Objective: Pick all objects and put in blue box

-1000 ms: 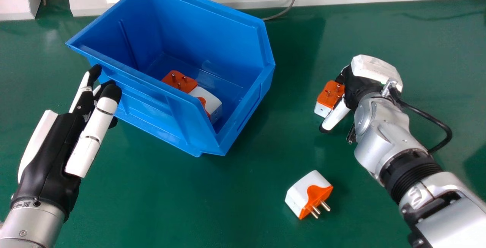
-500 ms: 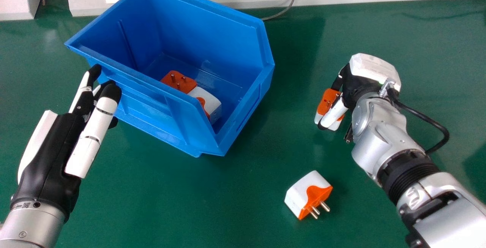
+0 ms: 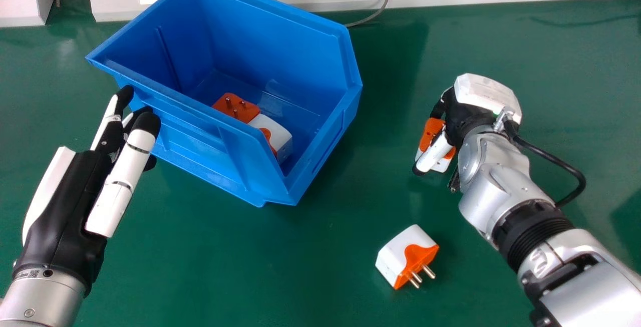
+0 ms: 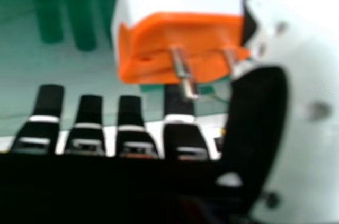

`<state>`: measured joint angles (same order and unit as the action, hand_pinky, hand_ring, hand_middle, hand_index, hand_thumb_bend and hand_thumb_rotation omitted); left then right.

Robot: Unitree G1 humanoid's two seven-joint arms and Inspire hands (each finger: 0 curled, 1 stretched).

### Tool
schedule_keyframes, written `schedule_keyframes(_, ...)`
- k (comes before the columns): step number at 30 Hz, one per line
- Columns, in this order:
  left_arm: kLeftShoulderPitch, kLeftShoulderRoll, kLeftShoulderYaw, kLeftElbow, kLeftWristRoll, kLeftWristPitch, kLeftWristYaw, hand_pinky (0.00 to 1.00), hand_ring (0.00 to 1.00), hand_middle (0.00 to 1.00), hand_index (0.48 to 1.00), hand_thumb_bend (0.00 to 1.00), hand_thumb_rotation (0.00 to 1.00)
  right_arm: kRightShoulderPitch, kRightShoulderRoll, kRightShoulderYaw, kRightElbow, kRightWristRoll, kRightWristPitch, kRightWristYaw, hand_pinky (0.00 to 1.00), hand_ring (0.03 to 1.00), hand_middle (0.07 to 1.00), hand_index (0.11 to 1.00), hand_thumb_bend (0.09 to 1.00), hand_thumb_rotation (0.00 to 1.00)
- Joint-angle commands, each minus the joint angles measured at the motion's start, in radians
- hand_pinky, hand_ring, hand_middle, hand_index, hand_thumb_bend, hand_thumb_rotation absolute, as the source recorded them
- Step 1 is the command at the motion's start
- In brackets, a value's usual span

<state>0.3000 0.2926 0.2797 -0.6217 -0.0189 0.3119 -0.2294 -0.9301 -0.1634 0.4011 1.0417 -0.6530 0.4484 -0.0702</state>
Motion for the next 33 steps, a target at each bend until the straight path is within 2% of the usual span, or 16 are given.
schedule_keyframes(1,0.007,0.006,0.005,-0.037,0.0,-0.017,0.003,0.86,0.94,0.96,1.0,0.49,1.0,-0.029,-0.002,0.007,0.002,0.002,-0.004,-0.015,0.81,0.898,0.895,0.686,0.687,0.04)
schedule_keyframes(8,0.02,0.006,0.013,-0.058,-0.011,-0.009,-0.003,0.86,0.94,0.95,1.0,0.49,1.0,-0.023,-0.006,0.023,-0.005,0.0,0.004,-0.002,0.81,0.898,0.895,0.686,0.688,0.03)
schedule_keyframes(13,0.025,0.009,0.014,-0.065,-0.012,-0.003,-0.005,0.86,0.94,0.95,1.0,0.5,1.0,-0.027,-0.009,0.035,0.006,-0.001,-0.001,0.003,0.81,0.899,0.895,0.646,0.713,0.02)
schedule_keyframes(19,0.026,0.009,0.022,-0.072,-0.02,0.009,-0.012,0.87,0.95,0.96,1.0,0.5,1.0,-0.016,-0.012,0.04,-0.009,0.0,0.001,-0.002,0.8,0.894,0.893,0.702,0.726,0.02)
schedule_keyframes(22,0.029,0.009,0.025,-0.075,-0.028,0.01,-0.013,0.88,0.95,0.96,1.0,0.49,1.0,-0.014,-0.014,0.05,-0.005,-0.005,0.004,0.007,0.8,0.894,0.892,0.761,0.697,0.01)
schedule_keyframes(25,0.033,0.01,0.027,-0.079,-0.033,0.012,-0.014,0.88,0.95,0.97,1.0,0.49,1.0,-0.005,-0.019,0.057,-0.017,-0.01,0.004,0.005,0.8,0.893,0.893,0.784,0.685,0.01)
schedule_keyframes(33,0.04,0.005,0.031,-0.097,-0.038,0.021,-0.013,0.88,0.95,0.97,1.0,0.49,1.0,0.011,-0.021,0.056,-0.016,-0.005,-0.008,-0.015,0.8,0.898,0.892,0.723,0.657,0.0)
